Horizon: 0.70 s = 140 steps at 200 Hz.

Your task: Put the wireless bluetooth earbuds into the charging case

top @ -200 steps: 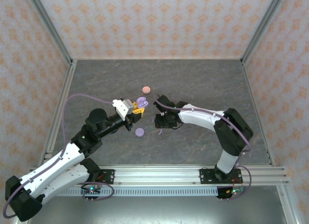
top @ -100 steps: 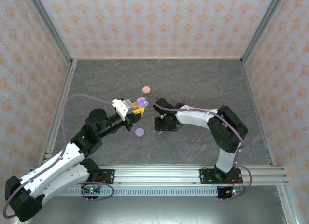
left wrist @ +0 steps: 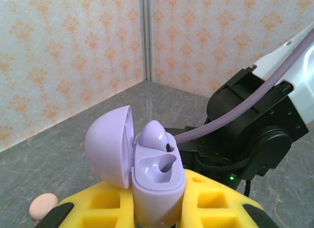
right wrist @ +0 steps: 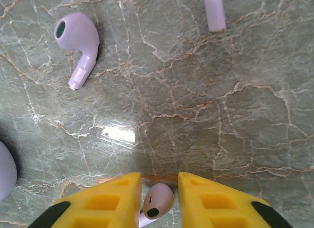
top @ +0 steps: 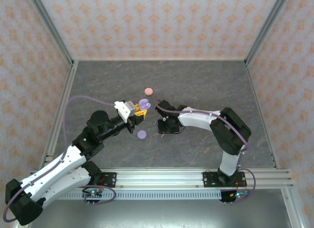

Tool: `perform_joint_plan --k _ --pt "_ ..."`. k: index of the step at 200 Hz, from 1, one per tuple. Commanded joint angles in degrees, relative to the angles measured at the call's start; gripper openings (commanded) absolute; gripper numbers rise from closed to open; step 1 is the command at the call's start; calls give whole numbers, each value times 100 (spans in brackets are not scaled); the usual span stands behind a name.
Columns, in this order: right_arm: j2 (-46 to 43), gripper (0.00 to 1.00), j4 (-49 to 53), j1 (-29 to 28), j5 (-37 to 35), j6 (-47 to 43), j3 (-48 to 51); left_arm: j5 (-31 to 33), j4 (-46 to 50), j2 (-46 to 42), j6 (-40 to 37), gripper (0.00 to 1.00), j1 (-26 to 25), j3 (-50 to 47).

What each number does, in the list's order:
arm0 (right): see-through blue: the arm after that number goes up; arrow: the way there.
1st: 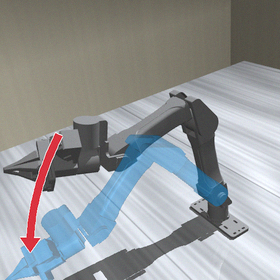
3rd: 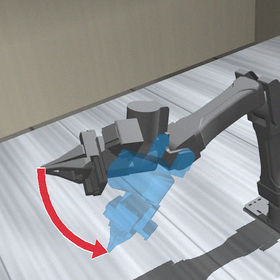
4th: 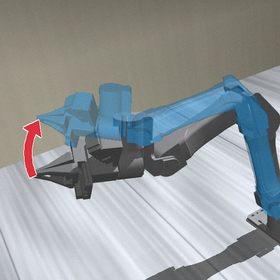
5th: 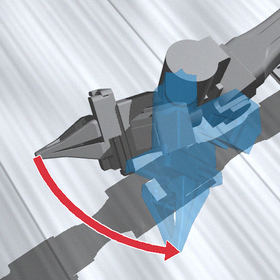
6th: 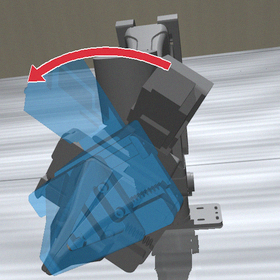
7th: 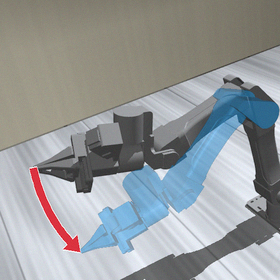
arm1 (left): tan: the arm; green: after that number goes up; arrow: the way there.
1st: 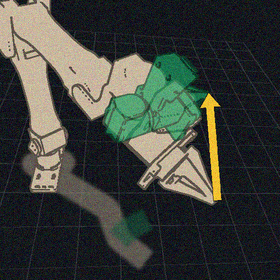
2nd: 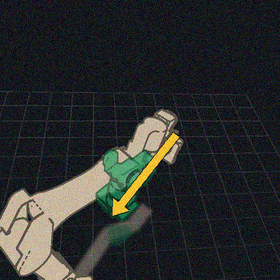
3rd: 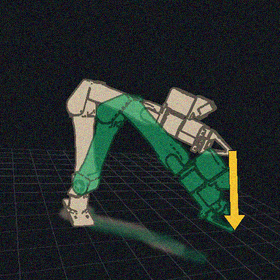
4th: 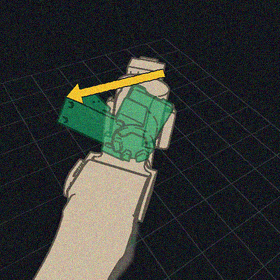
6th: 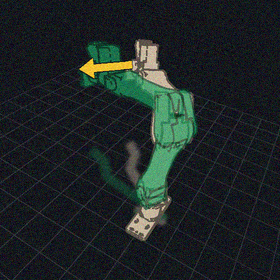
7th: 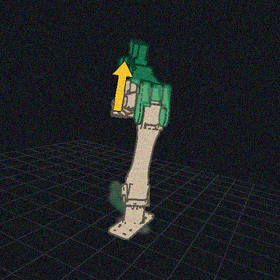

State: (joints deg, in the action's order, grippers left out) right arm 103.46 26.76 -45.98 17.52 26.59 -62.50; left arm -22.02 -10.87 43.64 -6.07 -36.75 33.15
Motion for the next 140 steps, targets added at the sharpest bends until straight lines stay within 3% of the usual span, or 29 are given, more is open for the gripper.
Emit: perform_joint_plan --k 1,81,140 --pt "100 23 79 -96 15 4 27 73 -54 -48 -88 0 -34 -19" --pt "-591 21 351 -96 -637 -437 -25 40 -139 4 -21 0 -34 -14" --pt "-2149 21 222 79 -1216 -1056 98 -169 -821 173 531 0 -33 -207"
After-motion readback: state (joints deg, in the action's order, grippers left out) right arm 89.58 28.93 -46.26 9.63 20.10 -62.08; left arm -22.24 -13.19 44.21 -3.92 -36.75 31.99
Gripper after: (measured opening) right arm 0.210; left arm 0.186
